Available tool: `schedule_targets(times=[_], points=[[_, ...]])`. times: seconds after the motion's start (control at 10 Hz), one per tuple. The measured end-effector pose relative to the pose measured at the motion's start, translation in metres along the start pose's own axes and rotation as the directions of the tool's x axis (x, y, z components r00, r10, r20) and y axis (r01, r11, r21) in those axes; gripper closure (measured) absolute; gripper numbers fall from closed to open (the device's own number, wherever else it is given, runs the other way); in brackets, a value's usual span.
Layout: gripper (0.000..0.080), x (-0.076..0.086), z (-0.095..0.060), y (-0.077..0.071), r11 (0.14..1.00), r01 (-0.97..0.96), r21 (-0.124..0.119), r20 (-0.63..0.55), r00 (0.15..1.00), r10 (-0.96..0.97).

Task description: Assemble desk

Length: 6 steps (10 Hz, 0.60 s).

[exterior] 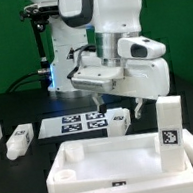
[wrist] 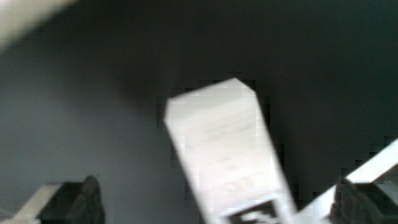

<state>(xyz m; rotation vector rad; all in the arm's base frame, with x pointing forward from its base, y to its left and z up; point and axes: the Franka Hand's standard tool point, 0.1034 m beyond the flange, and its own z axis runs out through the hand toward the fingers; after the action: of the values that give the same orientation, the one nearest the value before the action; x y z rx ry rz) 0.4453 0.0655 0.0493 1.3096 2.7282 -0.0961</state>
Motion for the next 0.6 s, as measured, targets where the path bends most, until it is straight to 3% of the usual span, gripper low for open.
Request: schedule_targets(times=[0.2, 0.6], points=[[0.0151, -0.007, -0.0041, 0.0134, 0.967, -0.253, -0.013, 0.014, 0.967, 0.253], [0.0151, -0.0078, -0.0034, 0.0124, 0.881, -0.472, -0.011, 0.005, 0.881, 0.472]])
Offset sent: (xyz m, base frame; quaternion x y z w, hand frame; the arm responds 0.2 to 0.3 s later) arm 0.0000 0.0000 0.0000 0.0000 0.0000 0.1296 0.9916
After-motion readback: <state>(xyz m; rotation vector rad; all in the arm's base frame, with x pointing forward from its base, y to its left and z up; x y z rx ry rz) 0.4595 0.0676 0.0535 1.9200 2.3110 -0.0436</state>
